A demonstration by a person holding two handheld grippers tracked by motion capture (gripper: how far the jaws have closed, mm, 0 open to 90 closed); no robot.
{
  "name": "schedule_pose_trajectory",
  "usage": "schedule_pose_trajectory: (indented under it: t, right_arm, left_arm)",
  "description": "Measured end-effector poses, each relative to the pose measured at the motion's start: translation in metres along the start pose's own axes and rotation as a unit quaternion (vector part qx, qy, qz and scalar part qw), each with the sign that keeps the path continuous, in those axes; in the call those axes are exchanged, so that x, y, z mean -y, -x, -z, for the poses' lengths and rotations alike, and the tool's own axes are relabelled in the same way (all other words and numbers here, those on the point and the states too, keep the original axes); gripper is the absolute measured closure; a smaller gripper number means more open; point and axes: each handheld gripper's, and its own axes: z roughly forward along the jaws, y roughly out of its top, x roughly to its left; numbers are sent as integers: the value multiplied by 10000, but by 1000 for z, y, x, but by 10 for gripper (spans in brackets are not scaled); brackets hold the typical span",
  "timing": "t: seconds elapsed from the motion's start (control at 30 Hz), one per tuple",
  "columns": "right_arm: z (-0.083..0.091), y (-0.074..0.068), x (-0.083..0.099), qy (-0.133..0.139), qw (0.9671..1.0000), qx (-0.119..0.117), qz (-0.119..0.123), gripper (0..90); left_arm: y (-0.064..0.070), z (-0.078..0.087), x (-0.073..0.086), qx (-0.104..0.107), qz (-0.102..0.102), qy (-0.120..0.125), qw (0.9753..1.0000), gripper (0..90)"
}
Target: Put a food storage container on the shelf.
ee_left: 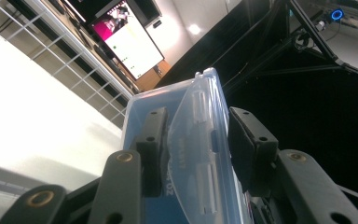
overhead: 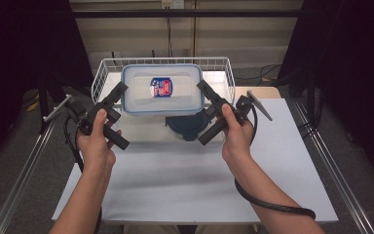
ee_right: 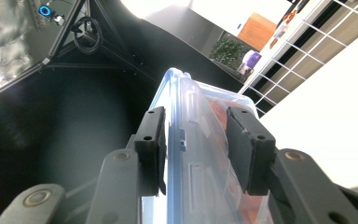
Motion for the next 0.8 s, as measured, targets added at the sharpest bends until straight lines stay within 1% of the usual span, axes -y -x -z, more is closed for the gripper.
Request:
schedule_pose_trajectory:
  t: [0.2, 0.23, 0.27, 0.3, 0.33, 0.4, 0.43, 0.47, 0.5, 0.53, 0.57, 0.6, 0.63, 0.67, 0.73, 0.77, 0.8]
  right_arm:
    - [-8, 3, -3, 90, 9999, 140, -5, 592]
    - [-10, 4, -4, 127, 9998, 123, 41, 592]
    - [-11, 4, -4, 154, 9998, 152, 28, 593]
    - [-13, 5, -4, 187, 9997, 150, 39, 594]
    - [-14, 6, -4, 181, 9997, 183, 13, 594]
    - [-17, 8, -5, 216, 9995, 209, -40, 594]
    - [-18, 9, -5, 247, 9994, 224, -20, 594]
    - [-20, 9, -5, 292, 9992, 261, -91, 595]
    - [-21, 10, -5, 317, 9991, 245, -103, 595]
    - [-22, 10, -5, 315, 9991, 258, -111, 596]
    - [-24, 11, -6, 366, 9989, 270, -119, 597]
    - [-25, 11, -6, 368, 9988, 259, -174, 597]
    - [-26, 11, -7, 417, 9986, 257, -173, 598]
    - [-27, 12, -6, 433, 9985, 269, -205, 598]
    - [-30, 12, -6, 520, 9980, 262, -250, 601]
    - [-32, 12, -5, 569, 9978, 263, -222, 602]
    - [-34, 11, -5, 572, 9976, 255, -285, 604]
  left_arm:
    - [-9, -11, -1, -35, 130, -43, 9999, 591]
    - [-10, -12, -1, -51, 124, -27, 9999, 591]
    - [-11, -15, 0, -58, 208, 15, 9998, 590]
    - [-13, -16, 0, -56, 148, -1, 9999, 590]
    - [-14, -19, -1, -71, 204, 35, 9998, 590]
    - [-15, -22, -1, -105, 199, 75, 9997, 590]
    - [-15, -24, -2, -101, 194, 60, 9997, 590]
    - [-16, -25, -2, -113, 207, 81, 9997, 590]
    - [-16, -27, -3, -105, 184, 89, 9997, 590]
    - [-16, -28, -3, -110, 195, 63, 9997, 590]
    - [-16, -29, -4, -121, 226, 89, 9996, 590]
    - [-17, -31, -4, -97, 186, 95, 9997, 590]
    - [-17, -32, -4, -121, 225, 129, 9996, 590]
    - [-18, -33, -5, -125, 190, 102, 9997, 590]
    - [-20, -35, -7, -118, 204, 122, 9996, 589]
    - [-21, -36, -8, -136, 193, 125, 9996, 588]
    - [-20, -37, -9, -149, 226, 184, 9995, 587]
